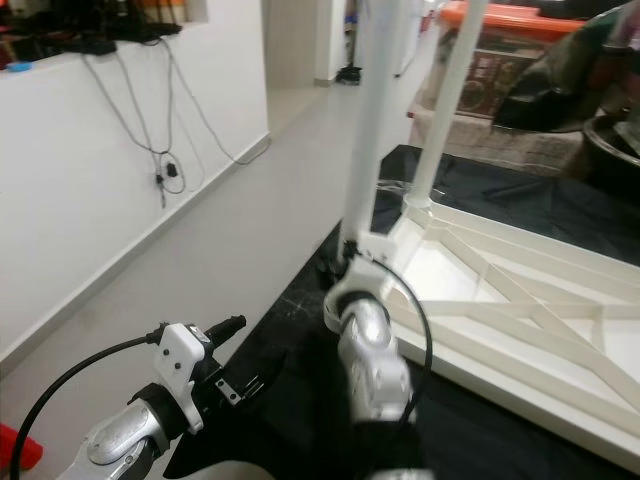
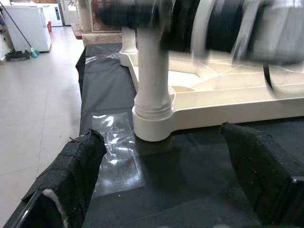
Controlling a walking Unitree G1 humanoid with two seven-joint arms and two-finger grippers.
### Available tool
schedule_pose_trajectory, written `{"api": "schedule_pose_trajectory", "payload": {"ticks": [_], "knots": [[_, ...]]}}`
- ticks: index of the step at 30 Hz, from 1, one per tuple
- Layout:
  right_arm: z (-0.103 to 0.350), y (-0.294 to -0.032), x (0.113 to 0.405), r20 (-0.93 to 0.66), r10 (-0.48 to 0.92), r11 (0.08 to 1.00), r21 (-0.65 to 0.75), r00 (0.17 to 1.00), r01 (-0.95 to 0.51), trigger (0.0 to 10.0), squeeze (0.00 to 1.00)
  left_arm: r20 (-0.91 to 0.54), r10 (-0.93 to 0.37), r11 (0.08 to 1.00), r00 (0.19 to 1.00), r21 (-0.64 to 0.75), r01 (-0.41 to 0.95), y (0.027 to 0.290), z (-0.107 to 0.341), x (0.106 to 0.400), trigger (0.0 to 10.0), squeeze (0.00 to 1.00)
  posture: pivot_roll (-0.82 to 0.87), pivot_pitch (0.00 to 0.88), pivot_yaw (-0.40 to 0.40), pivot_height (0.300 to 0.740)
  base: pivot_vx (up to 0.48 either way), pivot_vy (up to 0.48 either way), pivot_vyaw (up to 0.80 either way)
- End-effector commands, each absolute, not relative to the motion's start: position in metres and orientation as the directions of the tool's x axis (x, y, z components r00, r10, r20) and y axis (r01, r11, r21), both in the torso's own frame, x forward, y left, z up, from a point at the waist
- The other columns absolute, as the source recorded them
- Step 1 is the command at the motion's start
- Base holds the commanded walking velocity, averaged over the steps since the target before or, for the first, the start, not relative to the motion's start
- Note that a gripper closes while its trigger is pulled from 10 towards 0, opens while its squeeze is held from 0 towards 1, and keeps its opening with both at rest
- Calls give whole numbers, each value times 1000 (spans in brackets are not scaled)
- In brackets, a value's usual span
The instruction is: Building children table
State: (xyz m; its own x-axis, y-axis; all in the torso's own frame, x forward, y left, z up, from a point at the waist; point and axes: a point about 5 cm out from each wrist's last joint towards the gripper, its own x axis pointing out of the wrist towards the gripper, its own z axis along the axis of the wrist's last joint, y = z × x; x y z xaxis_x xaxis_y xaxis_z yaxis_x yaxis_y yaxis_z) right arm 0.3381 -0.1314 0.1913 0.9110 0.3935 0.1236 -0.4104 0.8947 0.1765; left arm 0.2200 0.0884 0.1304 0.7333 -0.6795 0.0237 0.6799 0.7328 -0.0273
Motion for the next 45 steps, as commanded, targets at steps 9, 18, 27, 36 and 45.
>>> {"api": "schedule_pose_trajectory", "payload": {"ticks": [9, 18, 27, 36, 45], "knots": [[196, -129, 324, 89, 818, 551, 161, 568, -819, 10000, 0, 14, -677, 735, 736, -20, 677, 89, 129, 221, 10000, 0, 117, 33, -17, 740, 0, 0, 0], [189, -115, 315, -10, 982, 191, 119, 191, -974, 10000, 0, 16, -675, 737, 738, -19, 675, 90, 129, 221, 10000, 0, 125, 34, -17, 740, 0, 0, 0], [180, -107, 310, -75, 994, 87, 105, 79, -991, 0, 0, 14, -676, 736, 737, -26, 676, 88, 129, 220, 10000, 0, 124, 38, -19, 740, 0, 0, 0], [183, -104, 319, 16, 940, 339, 41, 340, -940, 0, 0, 13, -678, 734, 735, -29, 678, 88, 128, 220, 10000, 0, 118, 39, -21, 740, 0, 0, 0], [175, -124, 340, 7, 476, 877, 67, 880, -475, 0, 0, 8, -679, 734, 734, -31, 679, 89, 127, 220, 10000, 0, 102, 42, -14, 740, 0, 0, 0]]}}
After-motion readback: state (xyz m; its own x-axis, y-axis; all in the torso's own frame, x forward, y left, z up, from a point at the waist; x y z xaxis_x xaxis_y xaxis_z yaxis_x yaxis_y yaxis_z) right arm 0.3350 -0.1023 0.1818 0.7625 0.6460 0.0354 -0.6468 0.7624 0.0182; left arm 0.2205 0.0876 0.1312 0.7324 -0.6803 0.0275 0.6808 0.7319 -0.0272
